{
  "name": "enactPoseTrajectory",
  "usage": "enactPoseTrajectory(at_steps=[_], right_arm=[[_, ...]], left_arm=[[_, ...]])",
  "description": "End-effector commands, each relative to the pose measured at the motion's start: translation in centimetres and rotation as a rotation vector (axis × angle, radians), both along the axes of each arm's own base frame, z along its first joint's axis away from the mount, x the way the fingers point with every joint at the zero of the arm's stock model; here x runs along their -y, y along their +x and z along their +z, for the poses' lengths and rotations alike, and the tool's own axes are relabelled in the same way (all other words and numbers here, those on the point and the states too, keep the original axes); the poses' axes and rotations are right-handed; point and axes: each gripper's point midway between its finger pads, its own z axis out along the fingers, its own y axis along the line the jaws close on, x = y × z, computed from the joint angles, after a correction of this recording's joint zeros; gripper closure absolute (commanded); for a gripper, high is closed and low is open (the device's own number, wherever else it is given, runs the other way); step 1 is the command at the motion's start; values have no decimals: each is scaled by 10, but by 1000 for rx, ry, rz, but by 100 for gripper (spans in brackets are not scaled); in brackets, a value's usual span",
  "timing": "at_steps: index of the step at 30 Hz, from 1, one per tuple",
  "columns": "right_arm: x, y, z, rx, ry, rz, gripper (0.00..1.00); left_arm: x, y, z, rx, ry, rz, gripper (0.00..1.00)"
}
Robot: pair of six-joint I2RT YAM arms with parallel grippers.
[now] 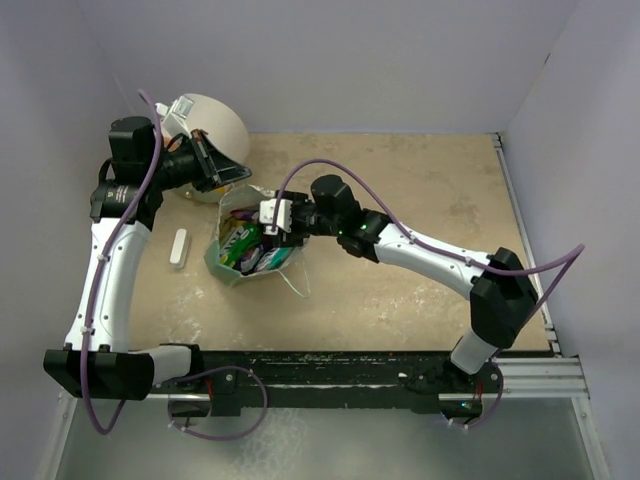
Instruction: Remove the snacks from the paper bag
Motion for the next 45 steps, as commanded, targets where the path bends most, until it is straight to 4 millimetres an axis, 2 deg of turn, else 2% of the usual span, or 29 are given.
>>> enactPoseTrajectory(at_steps=[1,5,12,15,19,23,25,27,31,33,38,45], right_arm=[[-4,19,14,78,41,-60,33],[-10,26,15,66,71,-88,35],[-17,19,3,48,49,-46,37],[-18,27,-3,36,58,-90,38],[-21,43,-12,31,55,-161,46],[-22,51,-11,22,77,-200,53],[-23,52,-13,16,73,-203,60],[-24,53,-13,13,68,-208,71],[-26,55,3,4,78,-215,94],[-29,54,17,-11,96,-210,100],[-31,48,64,-52,207,-219,100],[-27,29,102,-132,287,-199,100]], left_arm=[[8,-14,42,148,-53,-49,100],[10,-15,48,165,-71,-61,100],[12,-17,56,193,-87,-83,100],[13,-18,61,209,-95,-87,100],[13,-21,63,211,-100,-87,100],[13,-23,66,219,-96,-83,100],[12,-23,67,221,-93,-73,100],[10,-22,66,215,-86,-55,100],[5,-19,58,190,-64,-16,100],[4,-19,56,181,-56,-2,100],[-3,-17,56,185,-24,48,100],[-12,-16,58,194,20,110,100]])
